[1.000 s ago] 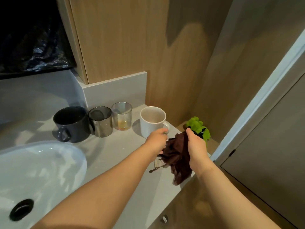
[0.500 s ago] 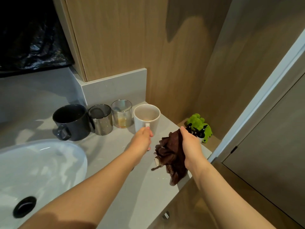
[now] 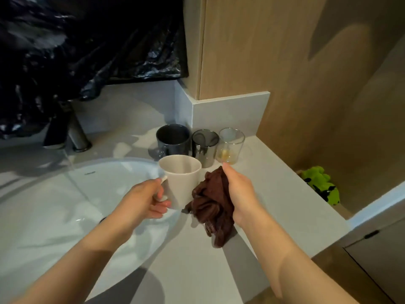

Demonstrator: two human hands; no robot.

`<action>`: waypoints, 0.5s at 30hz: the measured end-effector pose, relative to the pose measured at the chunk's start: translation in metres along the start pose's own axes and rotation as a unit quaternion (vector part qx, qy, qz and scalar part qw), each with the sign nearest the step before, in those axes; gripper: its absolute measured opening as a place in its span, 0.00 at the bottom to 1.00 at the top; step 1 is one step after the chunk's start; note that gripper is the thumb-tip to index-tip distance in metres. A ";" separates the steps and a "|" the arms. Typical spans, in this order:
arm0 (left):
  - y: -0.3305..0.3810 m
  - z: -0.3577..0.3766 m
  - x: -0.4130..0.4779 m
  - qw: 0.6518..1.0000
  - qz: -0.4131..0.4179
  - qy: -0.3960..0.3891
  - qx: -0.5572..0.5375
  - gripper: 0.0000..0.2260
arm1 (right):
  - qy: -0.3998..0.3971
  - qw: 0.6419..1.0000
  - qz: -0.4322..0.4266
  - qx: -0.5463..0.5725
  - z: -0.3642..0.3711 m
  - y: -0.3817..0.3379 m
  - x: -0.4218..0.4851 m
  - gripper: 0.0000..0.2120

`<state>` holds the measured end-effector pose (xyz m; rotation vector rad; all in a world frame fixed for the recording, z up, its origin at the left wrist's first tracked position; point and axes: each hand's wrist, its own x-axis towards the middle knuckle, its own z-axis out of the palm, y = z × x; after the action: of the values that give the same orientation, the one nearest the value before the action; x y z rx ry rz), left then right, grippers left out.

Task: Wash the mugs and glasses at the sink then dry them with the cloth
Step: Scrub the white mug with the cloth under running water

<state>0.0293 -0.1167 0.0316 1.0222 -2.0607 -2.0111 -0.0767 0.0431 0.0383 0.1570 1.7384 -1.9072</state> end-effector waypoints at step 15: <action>-0.067 -0.144 0.015 0.980 -0.055 0.194 -0.008 0.17 | -0.108 0.988 0.084 -0.069 0.177 0.071 0.023 0.20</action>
<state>0.1158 -0.2418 -0.0161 1.4200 -1.8158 -1.6965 -0.0154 -0.1335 -0.0066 0.0414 1.6482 -1.6136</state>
